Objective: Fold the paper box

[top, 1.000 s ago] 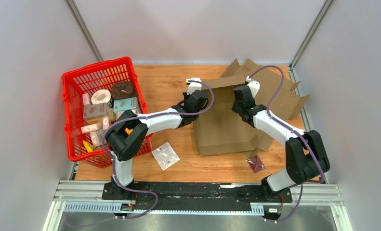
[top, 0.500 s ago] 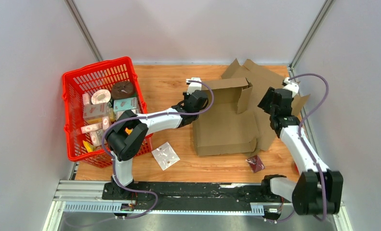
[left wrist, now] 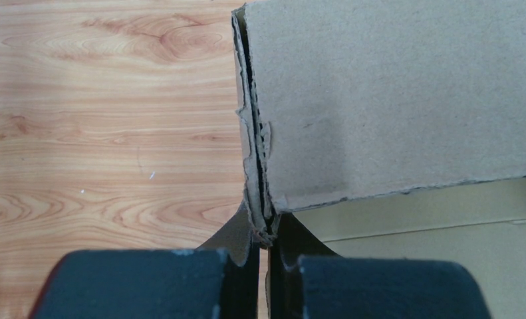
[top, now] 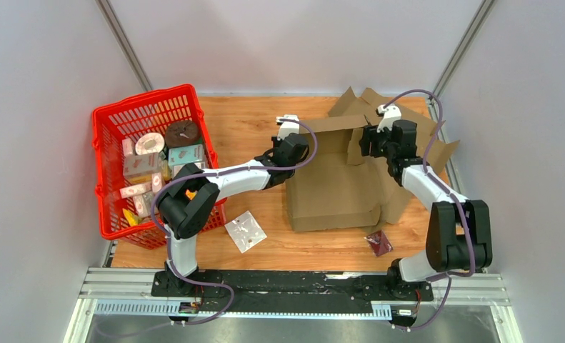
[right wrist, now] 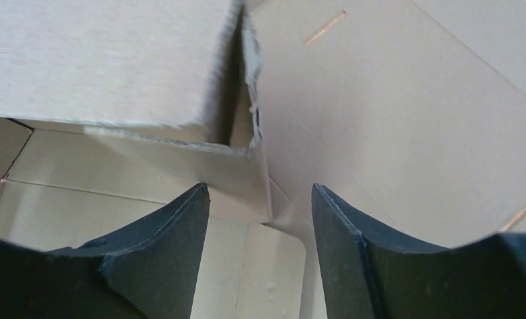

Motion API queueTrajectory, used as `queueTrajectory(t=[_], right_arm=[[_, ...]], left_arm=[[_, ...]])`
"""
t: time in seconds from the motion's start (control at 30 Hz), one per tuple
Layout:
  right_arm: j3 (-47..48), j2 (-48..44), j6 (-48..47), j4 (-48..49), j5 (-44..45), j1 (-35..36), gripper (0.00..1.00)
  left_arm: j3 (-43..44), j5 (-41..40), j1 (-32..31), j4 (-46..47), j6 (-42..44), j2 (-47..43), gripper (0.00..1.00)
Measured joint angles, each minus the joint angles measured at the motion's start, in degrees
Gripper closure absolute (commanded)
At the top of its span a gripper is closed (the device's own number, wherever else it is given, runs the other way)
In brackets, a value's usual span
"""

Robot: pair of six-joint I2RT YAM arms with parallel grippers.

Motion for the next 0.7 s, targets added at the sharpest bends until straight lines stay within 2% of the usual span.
queueTrajectory(t=[0.23, 0.37, 0.47, 0.57, 0.63, 0.7], right_arm=[[-0.02, 4.85, -5.01, 8.22, -3.17, 1.95, 0.47], [-1.29, 6.32, -6.84, 12.98, -3.21, 3.89, 0.62], [-1.46, 7.72, -7.74, 16.11, 0.74, 5.86, 0.69], [-1.36, 9.40, -7.61, 18.80, 8.33, 8.33, 0.62], [-0.96, 10.38, -7.48, 19.17, 14.23, 10.78, 0.62], [0.37, 11.37, -6.38, 18.47, 18.71, 12.66, 0.69]], left_arm=[[0.63, 0.20, 0.00, -1.09, 0.22, 0.00, 1.00], [0.63, 0.15, 0.00, -1.29, 0.28, 0.00, 1.00], [0.63, -0.59, 0.07, -1.73, 0.28, 0.00, 1.00], [0.63, -0.83, 0.22, -1.79, 0.28, 0.00, 1.00], [0.63, -0.90, 0.22, -1.79, 0.28, 0.00, 1.00], [0.63, -1.18, 0.24, -1.97, 0.28, 0.00, 1.00]])
